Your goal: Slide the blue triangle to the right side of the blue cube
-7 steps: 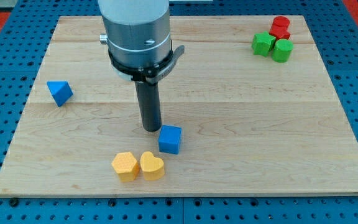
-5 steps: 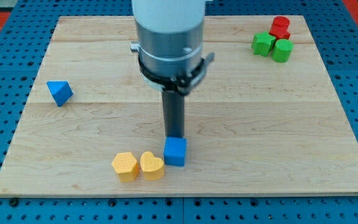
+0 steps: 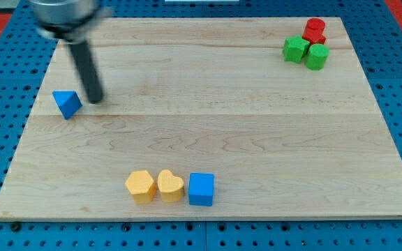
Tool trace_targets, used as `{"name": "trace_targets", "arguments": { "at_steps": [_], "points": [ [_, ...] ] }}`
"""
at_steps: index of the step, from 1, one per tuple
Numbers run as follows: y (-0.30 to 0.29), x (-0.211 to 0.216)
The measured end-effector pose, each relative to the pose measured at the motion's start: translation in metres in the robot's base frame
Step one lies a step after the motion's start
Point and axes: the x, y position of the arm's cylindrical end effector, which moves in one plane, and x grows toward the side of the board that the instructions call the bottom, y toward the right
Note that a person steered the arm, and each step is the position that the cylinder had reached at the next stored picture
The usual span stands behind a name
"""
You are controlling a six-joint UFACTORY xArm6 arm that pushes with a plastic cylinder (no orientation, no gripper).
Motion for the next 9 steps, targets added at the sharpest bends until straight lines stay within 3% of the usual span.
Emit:
{"name": "trace_targets", "arguments": {
  "at_steps": [1, 3, 4, 6, 7, 8, 9],
  "points": [
    [-0.049, -0.019],
    [-0.068, 0.034],
    [-0.058, 0.073],
    [-0.008, 0.108],
    [-0.022, 0.046],
    [-0.080, 0.037],
    [-0.080, 0.044]
  ]
}}
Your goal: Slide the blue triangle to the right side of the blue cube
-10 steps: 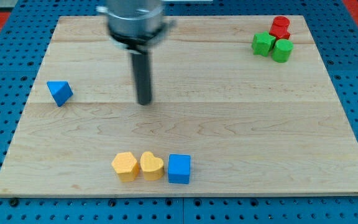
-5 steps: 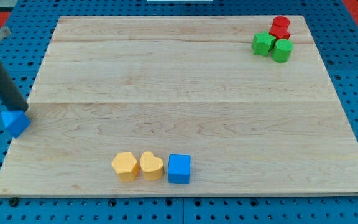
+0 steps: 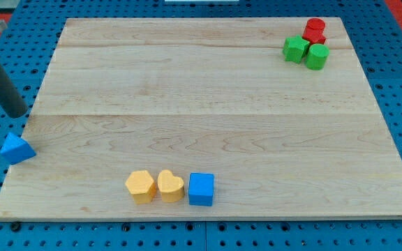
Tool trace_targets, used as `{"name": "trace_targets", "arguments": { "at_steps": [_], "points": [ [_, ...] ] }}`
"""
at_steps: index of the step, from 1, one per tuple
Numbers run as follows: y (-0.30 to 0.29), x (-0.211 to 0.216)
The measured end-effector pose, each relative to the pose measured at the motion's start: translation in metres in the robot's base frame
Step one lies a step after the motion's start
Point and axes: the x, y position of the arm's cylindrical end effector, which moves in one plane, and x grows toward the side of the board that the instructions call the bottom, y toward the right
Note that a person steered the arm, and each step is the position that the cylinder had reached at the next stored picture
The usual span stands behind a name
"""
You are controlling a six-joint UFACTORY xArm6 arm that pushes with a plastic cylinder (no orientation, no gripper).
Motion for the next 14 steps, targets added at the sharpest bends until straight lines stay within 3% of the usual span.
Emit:
{"name": "trace_targets", "arguments": {
  "at_steps": [1, 2, 6, 7, 8, 10, 12, 13, 14],
  "points": [
    [0.001, 0.064],
    [0.012, 0.090],
    [0.161, 0.064],
    [0.118, 0.074],
    [0.131, 0.103],
    [0.251, 0.051],
    [0.304, 0.035],
    [0.370, 0.068],
    [0.397, 0.085]
  ]
}}
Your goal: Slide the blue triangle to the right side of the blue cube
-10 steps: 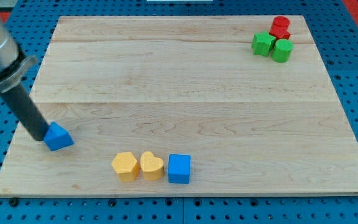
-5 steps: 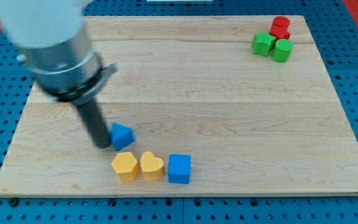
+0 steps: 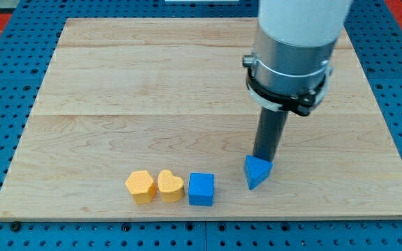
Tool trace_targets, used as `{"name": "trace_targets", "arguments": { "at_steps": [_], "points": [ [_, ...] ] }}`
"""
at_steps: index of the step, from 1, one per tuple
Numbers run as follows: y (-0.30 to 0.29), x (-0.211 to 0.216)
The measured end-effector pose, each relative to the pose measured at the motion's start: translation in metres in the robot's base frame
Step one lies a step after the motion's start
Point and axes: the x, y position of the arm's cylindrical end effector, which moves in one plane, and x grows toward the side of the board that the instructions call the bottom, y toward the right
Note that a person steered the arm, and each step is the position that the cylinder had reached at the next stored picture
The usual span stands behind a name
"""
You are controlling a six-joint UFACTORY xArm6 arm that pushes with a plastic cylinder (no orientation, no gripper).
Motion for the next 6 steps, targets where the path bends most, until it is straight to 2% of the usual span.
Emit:
{"name": "trace_targets", "arguments": {
  "at_steps": [3, 6],
  "points": [
    [-0.017, 0.029],
    [-0.027, 0.032]
  ]
}}
